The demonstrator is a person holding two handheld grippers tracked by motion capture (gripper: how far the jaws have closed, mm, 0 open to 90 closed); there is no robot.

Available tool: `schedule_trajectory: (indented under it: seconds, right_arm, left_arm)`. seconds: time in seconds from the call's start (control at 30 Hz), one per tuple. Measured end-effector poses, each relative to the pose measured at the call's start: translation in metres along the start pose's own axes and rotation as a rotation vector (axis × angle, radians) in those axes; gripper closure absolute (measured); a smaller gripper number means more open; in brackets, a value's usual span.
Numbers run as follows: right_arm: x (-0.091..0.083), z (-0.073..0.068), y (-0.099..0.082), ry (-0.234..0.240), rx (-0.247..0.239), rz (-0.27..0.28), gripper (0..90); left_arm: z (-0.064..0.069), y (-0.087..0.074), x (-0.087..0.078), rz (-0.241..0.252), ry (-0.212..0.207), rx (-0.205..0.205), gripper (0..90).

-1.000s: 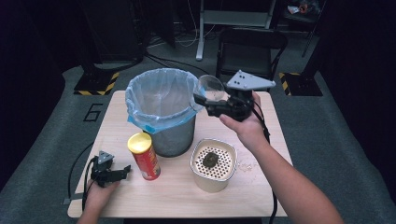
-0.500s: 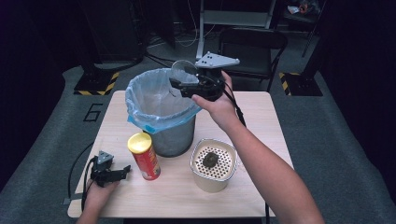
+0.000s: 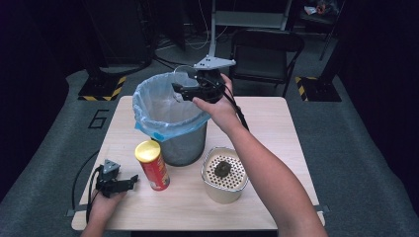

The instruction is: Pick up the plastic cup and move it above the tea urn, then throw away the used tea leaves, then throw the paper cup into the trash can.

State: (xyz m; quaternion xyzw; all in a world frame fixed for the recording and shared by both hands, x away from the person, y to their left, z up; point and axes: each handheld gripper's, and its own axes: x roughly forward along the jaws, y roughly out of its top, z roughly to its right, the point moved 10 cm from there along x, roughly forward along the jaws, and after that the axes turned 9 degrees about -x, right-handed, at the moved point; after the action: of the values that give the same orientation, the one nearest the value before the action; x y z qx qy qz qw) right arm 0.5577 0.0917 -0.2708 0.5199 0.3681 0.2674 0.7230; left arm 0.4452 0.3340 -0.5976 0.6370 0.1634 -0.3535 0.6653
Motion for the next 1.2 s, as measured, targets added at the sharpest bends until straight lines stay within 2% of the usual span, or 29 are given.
schedule_trajectory:
  seconds: [0.1, 0.2, 0.3, 0.37, 0.43, 0.53, 0.6, 0.73, 0.8, 0.87, 0.9, 0.93, 0.97, 1.07, 1.2]
  right_arm:
    - [0.006, -0.001, 0.001, 0.006, 0.003, -0.007, 31.3]
    - [0.012, -0.006, 0.001, 0.032, 0.015, -0.017, 30.7]
    - [0.017, -0.011, -0.001, 0.072, -0.001, -0.042, 28.5]
    - [0.021, -0.015, -0.004, 0.110, 0.000, -0.067, 23.1]
    - [0.025, -0.018, -0.008, 0.113, -0.011, -0.091, 14.1]
    - [0.025, -0.022, -0.014, 0.116, -0.032, -0.095, 14.0]
    - [0.021, -0.023, -0.015, 0.110, -0.039, -0.088, 14.0]
    - [0.009, -0.020, -0.012, 0.096, -0.011, -0.053, 14.4]
    - [0.001, -0.016, -0.011, 0.073, -0.007, -0.040, 15.2]
    - [-0.006, -0.014, -0.010, 0.070, 0.005, -0.028, 16.9]
    - [-0.010, -0.013, -0.010, 0.064, 0.004, -0.026, 17.9]
    - [-0.014, -0.012, -0.011, 0.058, 0.006, -0.030, 19.8]
    - [-0.022, -0.011, -0.012, 0.049, -0.005, -0.026, 25.8]
    - [-0.032, -0.011, -0.015, 0.050, -0.010, -0.026, 26.6]
    - [-0.050, -0.008, -0.020, 0.031, -0.015, -0.011, 30.1]
  left_arm:
    - [0.000, 0.000, 0.000, -0.001, -0.001, -0.001, 13.6]
    - [0.000, 0.000, 0.000, -0.001, -0.001, 0.002, 13.7]
    - [-0.001, 0.001, 0.000, 0.001, 0.000, 0.004, 13.9]
    - [-0.001, 0.000, -0.001, -0.007, -0.010, -0.004, 13.9]
    - [-0.001, 0.000, 0.000, -0.001, -0.008, -0.007, 13.9]
    - [-0.001, 0.001, 0.000, 0.002, 0.001, 0.006, 13.9]
    - [-0.001, 0.001, 0.000, 0.000, 0.003, 0.006, 14.3]
    - [-0.001, -0.001, -0.004, -0.021, 0.000, -0.012, 14.3]
    - [-0.002, 0.000, -0.007, -0.012, 0.014, -0.008, 14.2]
    - [-0.001, 0.002, -0.010, 0.004, 0.007, -0.025, 14.1]
    - [-0.002, 0.003, -0.013, 0.003, 0.013, -0.022, 14.1]
    - [-0.001, 0.004, -0.015, 0.011, 0.009, -0.036, 14.1]
    - [-0.001, 0.004, -0.016, 0.008, 0.007, -0.041, 13.9]
    - [0.001, 0.003, -0.020, 0.001, -0.009, -0.052, 13.8]
    - [0.004, 0.003, -0.026, 0.003, -0.002, -0.063, 12.2]
